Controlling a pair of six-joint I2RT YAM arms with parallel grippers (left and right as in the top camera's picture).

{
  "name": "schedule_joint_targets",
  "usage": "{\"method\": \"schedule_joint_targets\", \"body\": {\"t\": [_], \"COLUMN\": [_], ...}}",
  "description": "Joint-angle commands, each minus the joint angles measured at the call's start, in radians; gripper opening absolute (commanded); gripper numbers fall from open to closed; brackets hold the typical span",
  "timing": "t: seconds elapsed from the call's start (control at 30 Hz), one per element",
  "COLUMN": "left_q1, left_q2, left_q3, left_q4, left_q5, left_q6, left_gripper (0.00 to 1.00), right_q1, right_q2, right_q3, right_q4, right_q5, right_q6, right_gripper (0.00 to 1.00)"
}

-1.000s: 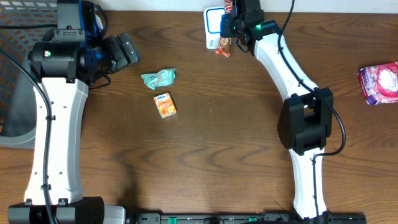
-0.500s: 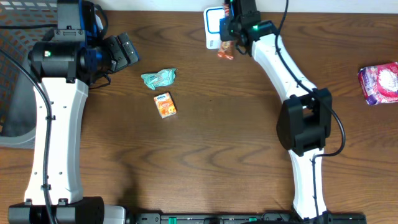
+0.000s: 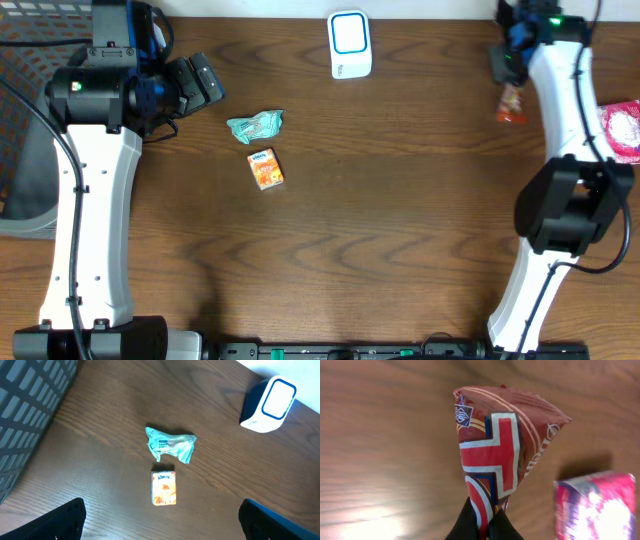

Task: Scan the item barcode
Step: 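Carry the orange bar right and drop it beside the purple package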

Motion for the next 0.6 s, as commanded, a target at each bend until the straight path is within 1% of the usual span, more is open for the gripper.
{"method": "schedule_joint_targets", "body": {"t": [0.0, 0.07, 0.1, 0.13, 0.27, 0.33, 0.43, 0.53, 0.57], "left_q1": [0.005, 0.005, 0.005, 0.005, 0.005, 0.005, 0.005, 0.005, 0.005], "left_q2": [0.005, 0.005, 0.005, 0.005, 0.005, 0.005, 0.005, 0.005, 0.005], "left_q3": [0.000, 0.000, 0.000, 0.000, 0.000, 0.000, 0.000, 0.000, 0.000], "left_q4": [-0.003, -0.003, -0.003, -0.003, -0.003, -0.003, -0.003, -0.003, -0.003], "left_q5": [-0.006, -0.006, -0.006, -0.006, -0.006, -0.006, -0.006, -0.006, -0.006], "left_q6": [0.006, 0.006, 0.006, 0.006, 0.006, 0.006, 0.006, 0.006, 0.006], "left_gripper": [0.98, 0.98, 0.98, 0.98, 0.98, 0.98, 0.98, 0.98, 0.98], "right_q1": [-0.068, -0.108, -0.122, -0.133, -0.142, -0.127, -0.087, -0.027, -0.003], "right_q2": [0.038, 0.040, 0.040, 0.039, 0.018, -0.005, -0.050, -0.076, -0.076], "right_q3": [-0.005, -0.005, -0.005, -0.004, -0.002, -0.002, -0.002, -0.002, -0.002], "right_q4": [-0.005, -0.004, -0.004, -0.005, -0.021, -0.024, -0.035, -0.038, -0.037], "right_q5": [0.006, 0.007, 0.007, 0.012, 0.008, -0.056, -0.277, -0.539, -0.630], "right_q6": [-0.021, 0.037, 0.060, 0.072, 0.098, 0.107, 0.108, 0.163, 0.179], "right_gripper": [0.12, 0.61, 0.82, 0.90, 0.91, 0.92, 0.89, 0.79, 0.78]}}
